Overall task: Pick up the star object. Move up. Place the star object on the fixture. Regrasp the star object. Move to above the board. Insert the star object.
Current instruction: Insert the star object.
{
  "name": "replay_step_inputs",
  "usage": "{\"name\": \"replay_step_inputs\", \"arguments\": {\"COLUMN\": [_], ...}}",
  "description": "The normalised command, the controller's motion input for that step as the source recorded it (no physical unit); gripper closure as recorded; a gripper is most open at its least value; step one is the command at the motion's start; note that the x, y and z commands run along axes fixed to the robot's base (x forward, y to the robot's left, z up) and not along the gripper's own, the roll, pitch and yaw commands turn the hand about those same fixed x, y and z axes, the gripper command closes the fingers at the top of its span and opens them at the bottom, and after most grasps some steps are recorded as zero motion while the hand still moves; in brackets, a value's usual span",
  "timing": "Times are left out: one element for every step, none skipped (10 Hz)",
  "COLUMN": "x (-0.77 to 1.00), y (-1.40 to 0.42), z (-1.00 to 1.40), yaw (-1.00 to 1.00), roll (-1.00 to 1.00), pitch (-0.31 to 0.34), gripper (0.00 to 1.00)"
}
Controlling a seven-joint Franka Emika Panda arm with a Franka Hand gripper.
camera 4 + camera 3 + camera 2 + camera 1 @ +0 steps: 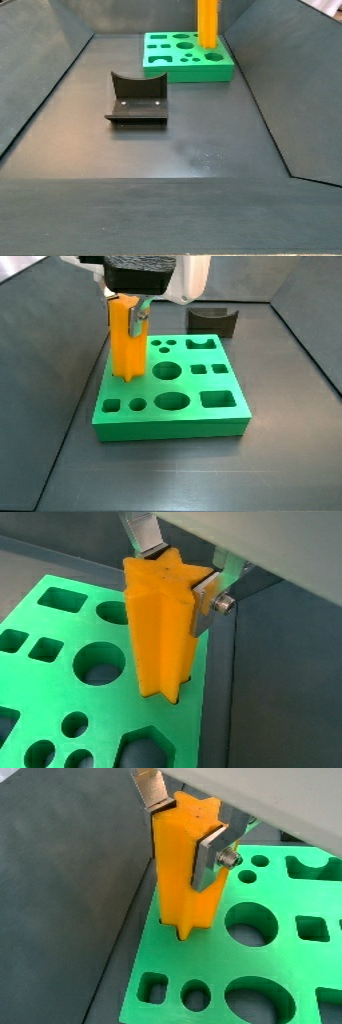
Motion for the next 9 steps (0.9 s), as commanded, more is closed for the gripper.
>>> {"name": "replay_step_inputs", "arguments": {"x": [0.00,-0.02,-0.01,0.00,0.00,0.03,0.07,0.07,0.03], "y": [0.00,0.00,0.00,0.00,0.00,0.00,0.00,0.00,0.00], "z": [-0.03,-0.27,-0.54,-0.75,-0.93,-1.00,-1.00,-1.00,-1.00], "yaw": [0.00,0.00,0.00,0.00,0.00,0.00,0.00,0.00,0.00], "roll": [0.00,0.00,0.00,0.00,0.09,0.01,0.00,0.00,0.07], "pitch": [0.000,-0.051,-0.120,-0.151,-0.083,0.000,0.029,0.000,0.000], "gripper": [1.00,1.00,1.00,1.00,1.00,1.00,1.00,1.00,1.00]}}
